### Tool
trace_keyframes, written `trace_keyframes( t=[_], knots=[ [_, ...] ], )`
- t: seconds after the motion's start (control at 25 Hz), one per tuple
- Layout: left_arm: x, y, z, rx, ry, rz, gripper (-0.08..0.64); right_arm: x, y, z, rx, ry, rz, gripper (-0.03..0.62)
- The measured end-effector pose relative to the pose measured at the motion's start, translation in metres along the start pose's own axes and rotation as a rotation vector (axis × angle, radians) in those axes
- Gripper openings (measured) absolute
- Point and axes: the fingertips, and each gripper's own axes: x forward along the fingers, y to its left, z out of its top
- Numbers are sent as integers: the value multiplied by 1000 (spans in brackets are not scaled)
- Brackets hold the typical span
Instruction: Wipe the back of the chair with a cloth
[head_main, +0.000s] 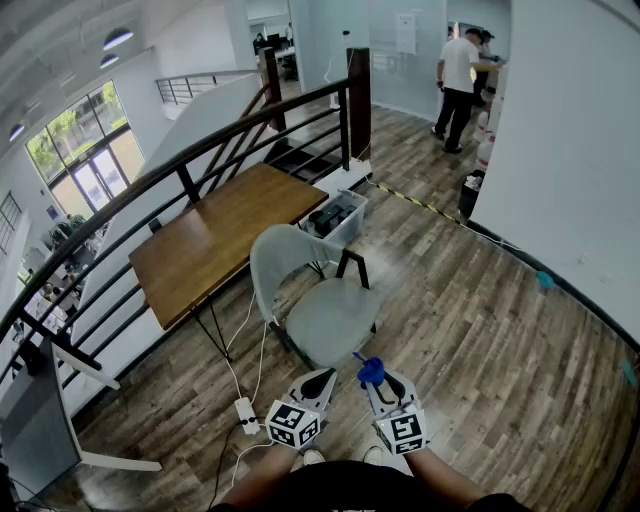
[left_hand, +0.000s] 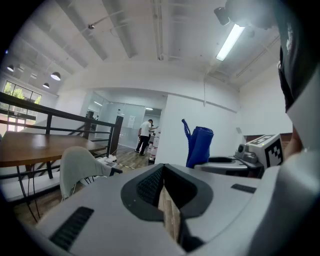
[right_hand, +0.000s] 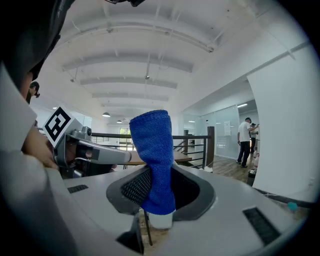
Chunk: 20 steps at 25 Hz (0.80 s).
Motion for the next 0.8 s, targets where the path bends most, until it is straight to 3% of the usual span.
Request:
trace_keyframes(
  t=[0.8],
  knots=[
    [-37, 38, -2, -35, -9, -65, 6, 39, 47, 7, 8, 11, -34, 110]
  ],
)
